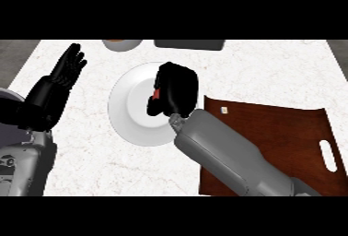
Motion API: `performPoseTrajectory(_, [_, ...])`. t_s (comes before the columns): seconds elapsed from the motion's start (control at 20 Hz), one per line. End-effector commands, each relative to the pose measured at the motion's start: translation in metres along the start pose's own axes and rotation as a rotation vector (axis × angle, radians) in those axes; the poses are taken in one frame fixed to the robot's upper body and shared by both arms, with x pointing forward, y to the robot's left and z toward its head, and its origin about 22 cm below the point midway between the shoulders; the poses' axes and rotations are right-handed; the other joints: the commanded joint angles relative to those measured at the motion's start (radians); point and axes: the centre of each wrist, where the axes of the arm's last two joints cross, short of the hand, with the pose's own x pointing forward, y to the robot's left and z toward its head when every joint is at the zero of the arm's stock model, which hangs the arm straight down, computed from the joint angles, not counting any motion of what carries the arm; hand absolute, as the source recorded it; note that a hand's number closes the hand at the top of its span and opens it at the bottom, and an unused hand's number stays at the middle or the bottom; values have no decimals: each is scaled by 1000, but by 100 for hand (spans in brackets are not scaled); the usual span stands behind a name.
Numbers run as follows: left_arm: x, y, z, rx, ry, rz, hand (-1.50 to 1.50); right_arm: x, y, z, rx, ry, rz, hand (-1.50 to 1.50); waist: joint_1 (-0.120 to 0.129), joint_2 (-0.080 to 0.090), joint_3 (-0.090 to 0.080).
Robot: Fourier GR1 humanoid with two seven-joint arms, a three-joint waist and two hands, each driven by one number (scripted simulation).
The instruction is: Pick the bell pepper from the tray and place it in the plate
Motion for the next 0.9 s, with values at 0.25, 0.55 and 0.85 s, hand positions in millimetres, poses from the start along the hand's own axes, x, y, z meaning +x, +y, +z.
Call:
performPoseTrajectory(0.25, [3,-5,-9,-3,-25,-2,0,-20,22,-35,-6,223,-130,-150,24,10,1])
performPoseTrajectory(0.55, [5,-19,-10,-61,-47,14,0,-33,30,-39,4,211,-250,-150,63,22,2])
performPoseTrajectory(0.85, [1,-22,-13,-52,-17,4,0,-22,23,-43,-145,133,-409,-150,55,20,1])
